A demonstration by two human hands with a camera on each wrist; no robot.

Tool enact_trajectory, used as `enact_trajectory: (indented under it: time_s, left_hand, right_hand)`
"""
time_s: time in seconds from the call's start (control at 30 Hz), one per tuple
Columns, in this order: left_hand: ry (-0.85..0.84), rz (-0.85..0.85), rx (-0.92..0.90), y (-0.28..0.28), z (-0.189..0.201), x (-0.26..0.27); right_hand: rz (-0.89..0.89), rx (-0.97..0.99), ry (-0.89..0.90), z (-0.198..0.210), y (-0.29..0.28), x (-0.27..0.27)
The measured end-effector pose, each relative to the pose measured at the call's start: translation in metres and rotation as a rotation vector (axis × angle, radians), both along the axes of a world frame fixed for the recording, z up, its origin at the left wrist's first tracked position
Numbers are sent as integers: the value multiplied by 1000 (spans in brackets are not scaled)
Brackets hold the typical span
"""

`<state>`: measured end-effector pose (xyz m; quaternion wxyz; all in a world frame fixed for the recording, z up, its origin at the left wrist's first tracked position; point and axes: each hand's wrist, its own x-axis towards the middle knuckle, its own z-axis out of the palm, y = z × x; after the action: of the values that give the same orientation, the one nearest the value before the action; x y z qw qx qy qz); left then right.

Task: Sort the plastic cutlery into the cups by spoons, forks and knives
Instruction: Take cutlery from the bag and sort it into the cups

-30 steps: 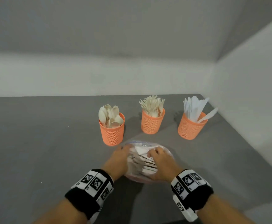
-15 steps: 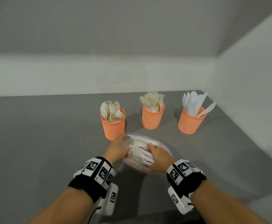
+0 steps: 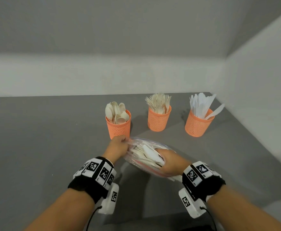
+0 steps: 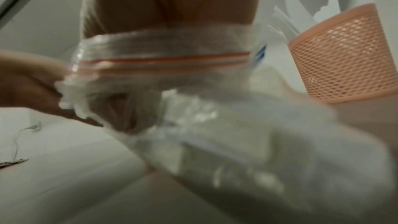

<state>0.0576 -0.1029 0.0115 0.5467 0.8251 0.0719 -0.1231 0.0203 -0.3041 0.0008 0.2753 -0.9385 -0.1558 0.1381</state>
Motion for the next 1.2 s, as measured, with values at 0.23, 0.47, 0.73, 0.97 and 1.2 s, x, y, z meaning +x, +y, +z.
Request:
enact_trajectory:
  time_s: [0.23,0.47,0.73,0.97,1.2]
  left_hand:
    - [489,79,-942,-21,34,-8]
    - [183,72,-910,-25,41,-4]
    - [-256,-248,-84,-33,28,-20]
    - [-425,-620,542,-38,21,-24]
    - [-150,-390,940,-38,-7,-16]
  right_hand:
    - [-21,213,58,18,-5,-8]
    - [-244,680,142,27,-13,-19]
    - [-397,1157,358,39,-24,-7]
    - [-545,1058,230,43,-28,-2]
    - [-688,1272,-15,69,-37,17]
